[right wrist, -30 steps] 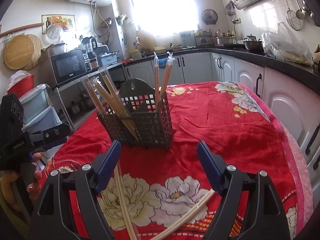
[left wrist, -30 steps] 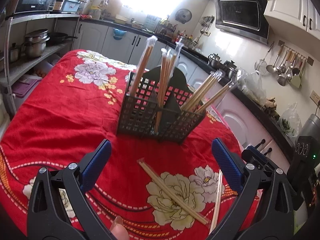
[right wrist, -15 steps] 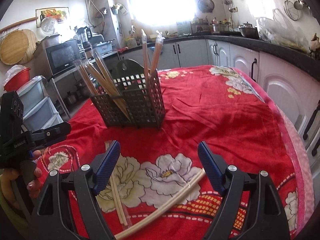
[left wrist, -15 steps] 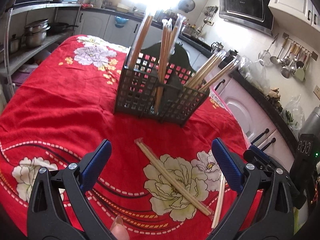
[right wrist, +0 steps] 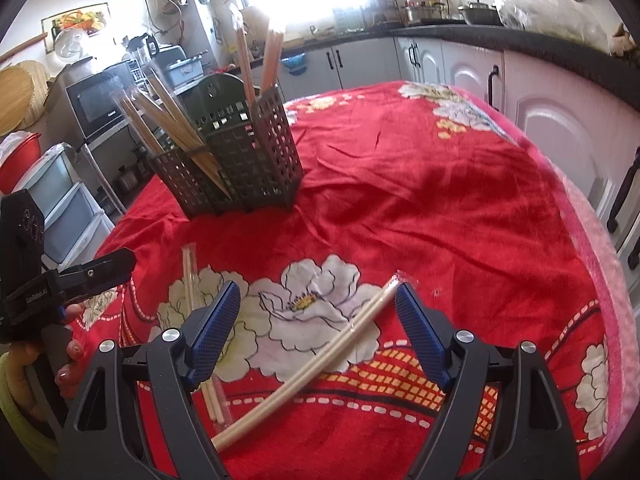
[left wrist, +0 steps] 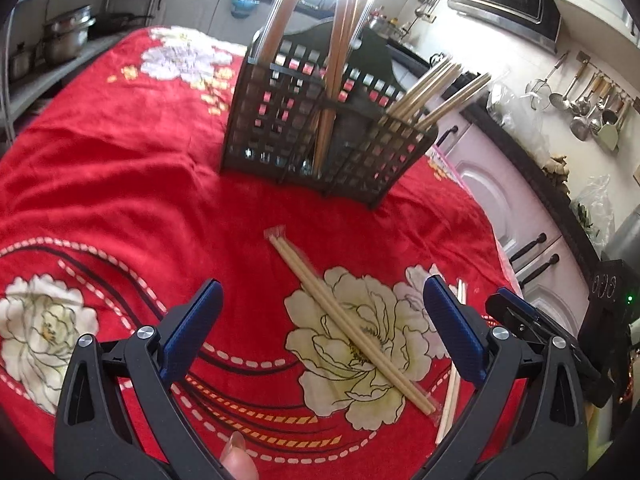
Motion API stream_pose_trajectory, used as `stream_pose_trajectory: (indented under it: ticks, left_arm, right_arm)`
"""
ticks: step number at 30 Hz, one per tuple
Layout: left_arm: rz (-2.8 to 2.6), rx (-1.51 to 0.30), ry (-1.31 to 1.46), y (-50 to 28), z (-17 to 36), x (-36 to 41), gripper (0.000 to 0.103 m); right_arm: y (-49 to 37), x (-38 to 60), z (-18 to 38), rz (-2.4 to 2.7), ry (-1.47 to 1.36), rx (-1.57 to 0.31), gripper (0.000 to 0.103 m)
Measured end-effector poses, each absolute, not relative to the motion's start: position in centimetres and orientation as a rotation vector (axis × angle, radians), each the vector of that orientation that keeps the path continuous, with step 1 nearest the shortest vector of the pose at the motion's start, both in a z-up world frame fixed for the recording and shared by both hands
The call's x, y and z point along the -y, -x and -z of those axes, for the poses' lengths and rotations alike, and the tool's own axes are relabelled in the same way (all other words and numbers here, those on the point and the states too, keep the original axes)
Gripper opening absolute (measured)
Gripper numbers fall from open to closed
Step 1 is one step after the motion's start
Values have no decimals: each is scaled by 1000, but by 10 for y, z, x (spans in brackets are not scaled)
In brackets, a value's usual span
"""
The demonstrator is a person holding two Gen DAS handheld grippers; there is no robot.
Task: Organize utensils
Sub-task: 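Withdraw both open grippers from the caddy toward the last chopsticks on the cloth, then close the left gripper on a sleeved chopstick while the right gripper grasps the other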
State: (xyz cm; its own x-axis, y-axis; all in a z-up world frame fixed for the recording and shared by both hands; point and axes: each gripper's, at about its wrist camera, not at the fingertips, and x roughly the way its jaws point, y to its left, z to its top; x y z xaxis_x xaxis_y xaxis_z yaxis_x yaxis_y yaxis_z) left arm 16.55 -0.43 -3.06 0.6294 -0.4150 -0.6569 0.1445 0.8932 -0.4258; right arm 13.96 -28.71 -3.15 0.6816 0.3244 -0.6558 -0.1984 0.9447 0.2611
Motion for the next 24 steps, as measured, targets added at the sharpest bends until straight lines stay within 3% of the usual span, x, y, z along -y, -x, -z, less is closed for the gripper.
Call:
stream_pose_trajectory:
  ticks: [5, 9, 10, 22, 24]
  left_arm:
    - [360, -885, 376, -174, 45, 10, 90]
    - [398, -938, 379, -186, 55, 23, 68]
    - [411, -957, 392, -189, 59, 25, 66]
    - [405, -1009, 480, -223, 67, 25, 66]
    - [397, -1011, 488, -228, 67, 25, 66]
  right_arm:
    - [-142, 291, 40, -296, -178, -806, 77]
    - [-147, 297, 48, -283, -201, -849, 77]
    - [-150, 300, 51, -276, -215, -864, 77]
    - [-186, 301, 65, -237, -271, -969, 66]
    - [-191, 301, 66, -220, -265, -971, 50]
